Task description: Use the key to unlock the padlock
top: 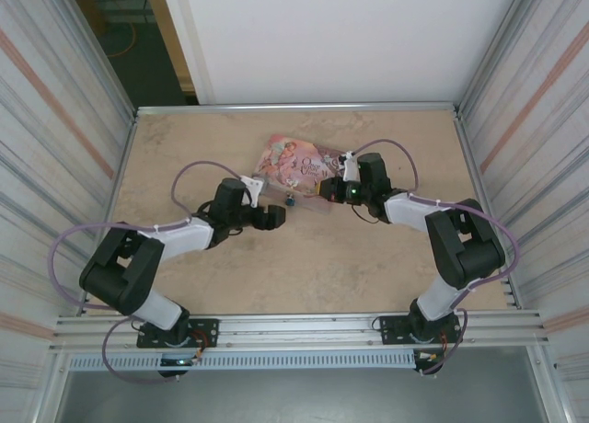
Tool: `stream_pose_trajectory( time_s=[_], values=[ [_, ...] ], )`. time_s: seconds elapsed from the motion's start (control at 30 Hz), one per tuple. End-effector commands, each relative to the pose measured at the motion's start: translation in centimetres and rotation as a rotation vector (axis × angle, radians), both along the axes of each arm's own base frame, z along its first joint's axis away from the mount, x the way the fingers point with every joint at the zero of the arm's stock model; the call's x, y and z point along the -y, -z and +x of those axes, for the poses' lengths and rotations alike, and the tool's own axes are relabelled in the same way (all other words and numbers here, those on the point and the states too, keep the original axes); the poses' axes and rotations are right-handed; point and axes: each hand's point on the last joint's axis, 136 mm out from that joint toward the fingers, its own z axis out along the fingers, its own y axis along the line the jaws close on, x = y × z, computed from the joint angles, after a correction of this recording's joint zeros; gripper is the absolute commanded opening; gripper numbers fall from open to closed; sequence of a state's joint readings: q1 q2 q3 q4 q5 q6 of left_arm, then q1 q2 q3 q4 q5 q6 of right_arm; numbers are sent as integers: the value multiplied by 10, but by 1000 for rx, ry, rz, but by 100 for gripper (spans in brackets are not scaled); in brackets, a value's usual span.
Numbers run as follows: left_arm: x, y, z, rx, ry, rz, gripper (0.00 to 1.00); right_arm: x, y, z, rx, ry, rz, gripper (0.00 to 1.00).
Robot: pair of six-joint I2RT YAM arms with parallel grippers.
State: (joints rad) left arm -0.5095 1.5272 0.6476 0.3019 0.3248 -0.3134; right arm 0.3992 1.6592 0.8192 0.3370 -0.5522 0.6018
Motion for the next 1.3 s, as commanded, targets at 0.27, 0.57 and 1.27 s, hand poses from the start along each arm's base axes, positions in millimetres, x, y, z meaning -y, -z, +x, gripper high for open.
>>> stream_pose_trajectory(
  time_s=[0.27,0.57,1.27],
  values=[
    [20,-4,25,93,74,-19,75,-1,32,-31,-130,-12,-59,0],
    [26,5,47,125,60,-3,74,-2,32,-30,-126,-13,-70,0],
    [26,16,59,106,90,-55,70,-9,28,-27,-113,-22,-109,0]
  ],
)
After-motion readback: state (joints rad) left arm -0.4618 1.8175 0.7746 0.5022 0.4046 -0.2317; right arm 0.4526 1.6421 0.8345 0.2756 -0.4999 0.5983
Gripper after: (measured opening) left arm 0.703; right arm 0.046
